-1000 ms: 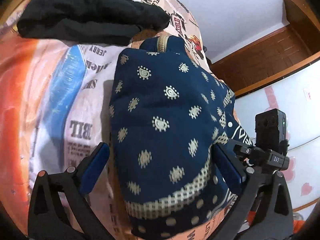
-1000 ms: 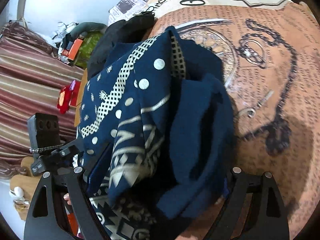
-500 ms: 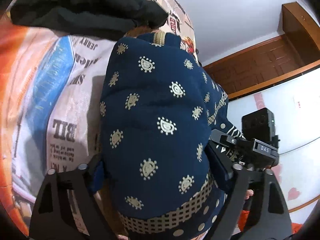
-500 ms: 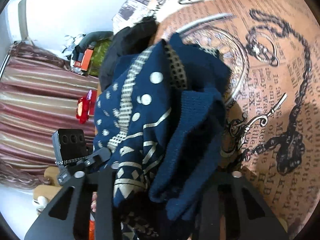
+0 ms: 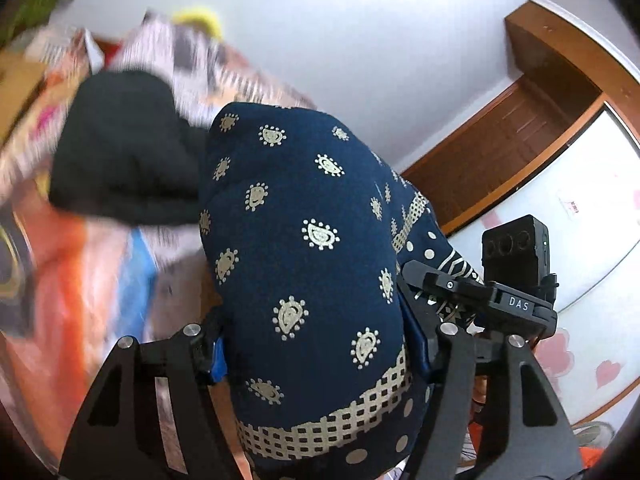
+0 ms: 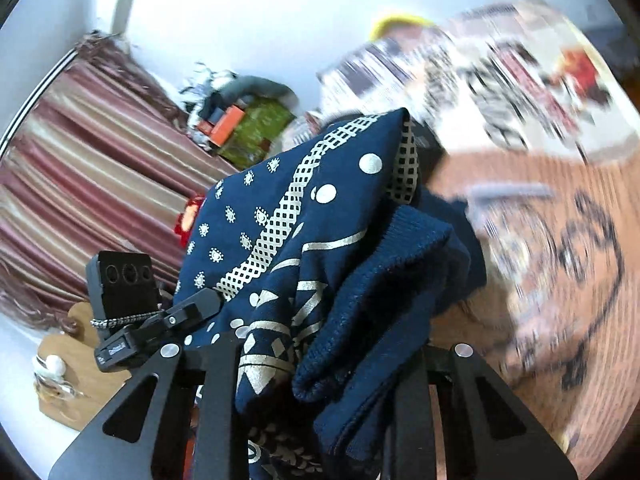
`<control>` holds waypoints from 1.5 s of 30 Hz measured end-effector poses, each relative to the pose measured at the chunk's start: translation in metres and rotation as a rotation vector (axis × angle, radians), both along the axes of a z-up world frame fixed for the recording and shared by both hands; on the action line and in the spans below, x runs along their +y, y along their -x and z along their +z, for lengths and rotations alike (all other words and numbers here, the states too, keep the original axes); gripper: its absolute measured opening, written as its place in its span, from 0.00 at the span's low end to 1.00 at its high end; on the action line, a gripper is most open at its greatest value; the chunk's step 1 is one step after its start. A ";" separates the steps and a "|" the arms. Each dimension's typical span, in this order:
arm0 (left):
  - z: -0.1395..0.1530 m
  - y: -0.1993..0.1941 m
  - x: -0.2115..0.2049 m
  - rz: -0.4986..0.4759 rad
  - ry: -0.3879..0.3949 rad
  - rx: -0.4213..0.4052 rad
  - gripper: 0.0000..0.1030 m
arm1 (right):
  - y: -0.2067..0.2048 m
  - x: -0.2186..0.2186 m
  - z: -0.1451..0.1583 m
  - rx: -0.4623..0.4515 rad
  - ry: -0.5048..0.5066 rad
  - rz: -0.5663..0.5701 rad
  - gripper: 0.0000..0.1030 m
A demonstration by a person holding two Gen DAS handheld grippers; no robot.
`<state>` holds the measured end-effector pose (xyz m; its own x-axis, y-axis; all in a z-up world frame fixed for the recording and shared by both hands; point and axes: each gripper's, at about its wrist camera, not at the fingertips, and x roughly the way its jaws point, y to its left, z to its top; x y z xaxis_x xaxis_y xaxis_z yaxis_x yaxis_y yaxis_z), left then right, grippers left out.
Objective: Fold large clothes
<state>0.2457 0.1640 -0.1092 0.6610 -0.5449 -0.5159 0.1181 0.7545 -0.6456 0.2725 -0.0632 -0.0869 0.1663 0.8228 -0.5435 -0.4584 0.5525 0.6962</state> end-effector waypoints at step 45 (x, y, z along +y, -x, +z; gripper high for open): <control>-0.032 -0.123 0.138 0.283 -0.493 0.073 0.91 | -0.080 0.121 -0.006 -0.271 0.371 -0.028 0.58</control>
<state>0.3688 0.3016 -0.1411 0.6992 -0.0352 -0.7140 -0.1638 0.9643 -0.2080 0.3521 0.0583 -0.0934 0.3627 0.5741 -0.7341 -0.5777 0.7566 0.3063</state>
